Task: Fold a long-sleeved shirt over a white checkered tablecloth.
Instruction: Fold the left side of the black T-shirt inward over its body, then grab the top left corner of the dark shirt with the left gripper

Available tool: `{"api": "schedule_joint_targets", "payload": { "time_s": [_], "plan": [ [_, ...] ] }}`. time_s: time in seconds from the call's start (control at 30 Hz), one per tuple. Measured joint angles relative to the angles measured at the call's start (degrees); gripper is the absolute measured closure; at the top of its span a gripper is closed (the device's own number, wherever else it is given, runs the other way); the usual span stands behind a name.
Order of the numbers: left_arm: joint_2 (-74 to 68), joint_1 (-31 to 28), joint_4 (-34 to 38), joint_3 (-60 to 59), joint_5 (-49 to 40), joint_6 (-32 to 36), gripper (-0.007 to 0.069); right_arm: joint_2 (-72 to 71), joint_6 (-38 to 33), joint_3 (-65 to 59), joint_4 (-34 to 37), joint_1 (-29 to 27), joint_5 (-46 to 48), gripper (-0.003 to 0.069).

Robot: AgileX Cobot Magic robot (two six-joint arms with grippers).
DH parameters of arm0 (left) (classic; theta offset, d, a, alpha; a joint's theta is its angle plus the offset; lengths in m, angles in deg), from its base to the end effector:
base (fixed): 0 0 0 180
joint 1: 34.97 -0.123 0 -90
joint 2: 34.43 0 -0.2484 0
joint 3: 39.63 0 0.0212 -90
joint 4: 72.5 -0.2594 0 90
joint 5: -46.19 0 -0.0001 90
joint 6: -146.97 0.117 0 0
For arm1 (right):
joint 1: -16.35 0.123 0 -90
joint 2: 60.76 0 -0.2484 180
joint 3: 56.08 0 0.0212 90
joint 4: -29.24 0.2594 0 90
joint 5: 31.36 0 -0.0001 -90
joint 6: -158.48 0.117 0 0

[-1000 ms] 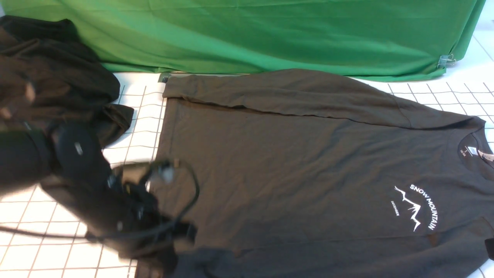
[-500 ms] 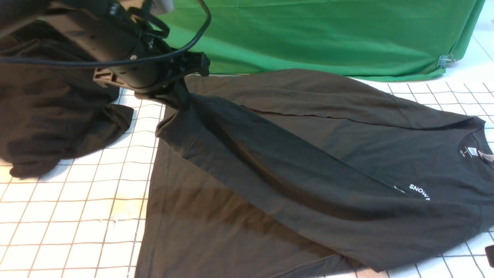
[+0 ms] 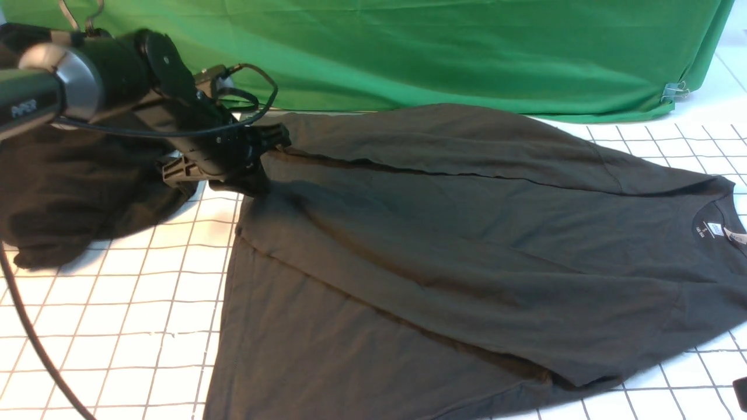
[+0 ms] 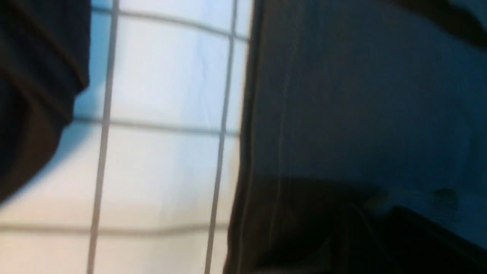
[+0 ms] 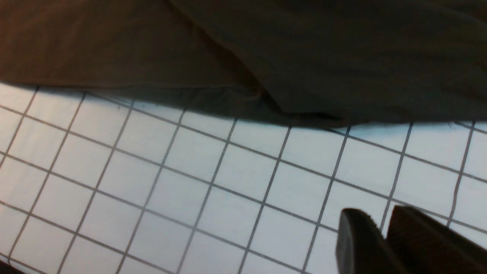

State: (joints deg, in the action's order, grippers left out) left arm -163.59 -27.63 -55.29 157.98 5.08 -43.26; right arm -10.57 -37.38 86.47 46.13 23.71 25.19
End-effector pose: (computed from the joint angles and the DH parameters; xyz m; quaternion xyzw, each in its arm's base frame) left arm 0.4541 -0.0815 0.1393 -0.1105 0.9583 -0.1565 0.2123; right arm 0.1625 0.0496 0.2549 -0.1509 0.9299 0.1186 0.3138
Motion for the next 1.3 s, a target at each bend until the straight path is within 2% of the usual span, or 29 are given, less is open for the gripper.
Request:
{"api": "schedule_joint_targets", "payload": {
  "time_s": [0.07, 0.1, 0.2, 0.23, 0.3, 0.43, 0.7, 0.83, 1.03, 1.2, 1.23, 1.3],
  "plan": [
    [-1.1, -0.6, 0.4, 1.8, 1.4, 0.0, 0.0385, 0.0, 0.2, 0.0, 0.0, 0.0, -0.1, 0.054],
    [-1.2, -0.6, 0.4, 2.0, 1.4, 0.0, 0.0377, 0.0, 0.2, 0.0, 0.0, 0.0, -0.1, 0.054],
    [-2.8, -2.1, 2.1, 7.6, 1.8, -0.3, 0.0267, 0.0, 1.7, 0.0, 0.0, 0.0, -0.5, 0.0535],
    [-2.8, -2.1, 2.1, 7.6, 1.8, -0.3, 0.0264, 0.0, 1.7, 0.0, 0.0, 0.0, -0.5, 0.0535],
    [-4.6, -3.2, 6.8, 11.1, 2.2, -0.4, 0.0235, 0.0, 2.5, 0.0, 0.0, 0.0, -0.6, 0.0533],
    [-8.1, -4.0, 15.4, 13.2, 3.6, -1.1, 0.0235, 0.0, 4.0, 0.0, 0.0, 0.0, -0.7, 0.0526],
    [-14.5, -4.0, 24.2, 13.3, 9.2, -5.4, 0.0309, 0.0, 4.3, 0.0, 0.0, 0.0, -1.1, 0.0522],
    [-16.2, -4.0, 28.1, 13.3, 15.3, -5.8, 0.0353, 0.0, 4.3, 0.0, 0.0, 0.0, -1.9, 0.052],
    [-17.5, -4.0, 32.0, 13.3, 19.5, -5.9, 0.04, 0.0, 4.4, 0.0, 0.0, 0.0, -3.8, 0.0514],
    [-17.6, -4.0, 32.9, 13.3, 19.4, -4.7, 0.0512, 0.0, 4.4, 0.0, 0.0, 0.0, -4.6, 0.0504],
    [-17.3, -4.0, 32.9, 13.3, 18.7, -3.6, 0.0565, 0.0, 4.4, 0.0, 0.0, 0.0, -4.7, 0.0503],
    [-16.4, -4.0, 33.0, 13.3, 17.3, -1.1, 0.0603, 0.0, 4.4, 0.0, 0.0, 0.0, -5.2, 0.05]
  ]
}}
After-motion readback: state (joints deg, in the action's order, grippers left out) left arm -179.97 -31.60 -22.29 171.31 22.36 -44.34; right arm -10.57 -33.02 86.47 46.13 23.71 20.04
